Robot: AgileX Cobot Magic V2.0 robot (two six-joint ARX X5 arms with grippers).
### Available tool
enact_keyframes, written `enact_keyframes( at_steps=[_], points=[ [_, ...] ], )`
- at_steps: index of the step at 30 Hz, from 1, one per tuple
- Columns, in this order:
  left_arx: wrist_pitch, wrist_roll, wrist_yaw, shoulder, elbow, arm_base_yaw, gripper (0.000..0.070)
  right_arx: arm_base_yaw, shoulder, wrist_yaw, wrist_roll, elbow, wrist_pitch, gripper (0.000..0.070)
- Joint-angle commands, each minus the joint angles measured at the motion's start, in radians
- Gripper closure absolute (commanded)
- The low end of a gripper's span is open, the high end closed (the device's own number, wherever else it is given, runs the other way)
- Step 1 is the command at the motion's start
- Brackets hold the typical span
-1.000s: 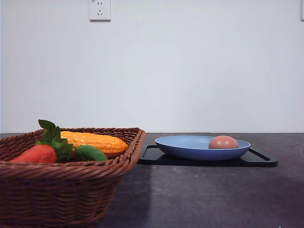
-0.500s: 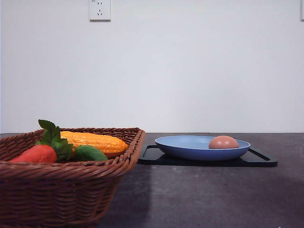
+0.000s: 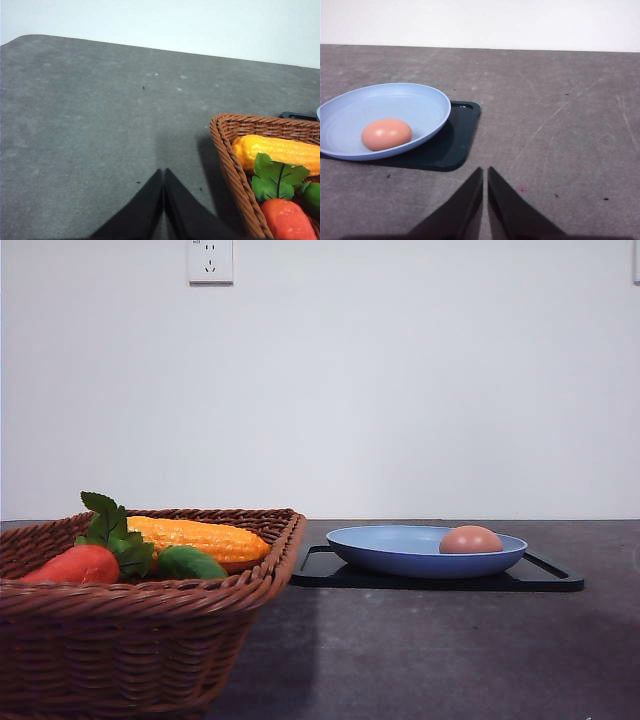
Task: Transfer egg from basket to plate and serve
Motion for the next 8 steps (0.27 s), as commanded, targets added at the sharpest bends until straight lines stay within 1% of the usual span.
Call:
enact_keyframes(
  at_steps=[1, 8],
  points=[
    [-0.004, -0.006, 0.004, -0.002, -0.028, 0.001, 0.07, -0.002, -0.002, 0.0, 0.01, -0.007, 0.006, 0.07],
    [-0.004, -0.006, 0.004, -0.002, -0.028, 0.001, 0.07, -0.002, -0.002, 0.0, 0.01, -0.007, 0.006, 0.07]
  ],
)
